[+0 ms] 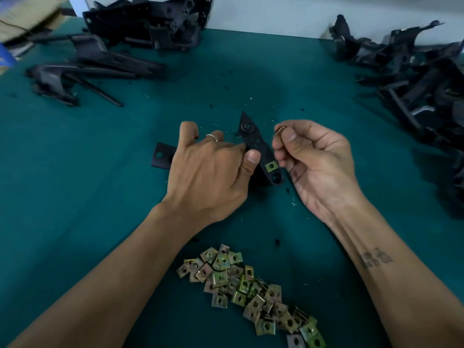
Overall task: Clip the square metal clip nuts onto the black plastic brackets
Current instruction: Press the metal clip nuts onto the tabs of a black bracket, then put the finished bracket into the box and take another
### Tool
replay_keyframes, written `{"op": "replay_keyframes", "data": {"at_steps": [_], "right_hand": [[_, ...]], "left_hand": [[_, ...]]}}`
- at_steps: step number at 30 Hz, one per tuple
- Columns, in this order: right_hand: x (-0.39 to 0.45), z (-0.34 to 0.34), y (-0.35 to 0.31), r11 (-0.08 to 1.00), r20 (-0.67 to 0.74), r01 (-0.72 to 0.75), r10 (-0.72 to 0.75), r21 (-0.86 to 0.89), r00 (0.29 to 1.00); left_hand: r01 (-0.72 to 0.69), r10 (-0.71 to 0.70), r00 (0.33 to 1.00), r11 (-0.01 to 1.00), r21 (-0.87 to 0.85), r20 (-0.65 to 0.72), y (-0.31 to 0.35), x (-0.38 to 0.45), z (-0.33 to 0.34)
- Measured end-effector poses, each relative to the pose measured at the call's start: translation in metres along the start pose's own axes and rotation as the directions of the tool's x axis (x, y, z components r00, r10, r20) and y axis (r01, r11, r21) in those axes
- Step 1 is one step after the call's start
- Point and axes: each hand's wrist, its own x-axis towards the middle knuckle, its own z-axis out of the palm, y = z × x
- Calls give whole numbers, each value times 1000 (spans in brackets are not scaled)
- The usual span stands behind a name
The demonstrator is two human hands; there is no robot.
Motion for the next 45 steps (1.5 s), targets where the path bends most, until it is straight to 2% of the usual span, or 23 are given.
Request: {"op": "replay_keyframes", "data": {"at_steps": [9, 16, 26, 34, 45], "right_hand": [[-1, 6, -2, 975, -14, 154, -159, -163, 987], [-2, 6, -3, 968, -34, 163, -172, -193, 984], [-5, 12, -1, 970, -105, 160, -181, -180, 978], [-6, 18, 2, 973, -161, 145, -174, -177, 971], [-3, 11, -9, 943, -57, 145, -170, -300, 984]], "left_hand": [[-30, 31, 999, 999, 23, -41, 5, 0, -2], [-25, 24, 998, 1000, -17, -55, 6, 1, -3], [-3, 3, 1000, 999, 40, 7, 6, 0, -5], [-14, 14, 1000, 1000, 22, -19, 5, 0, -4], [-66, 65, 998, 997, -40, -27, 6, -1, -7]]}}
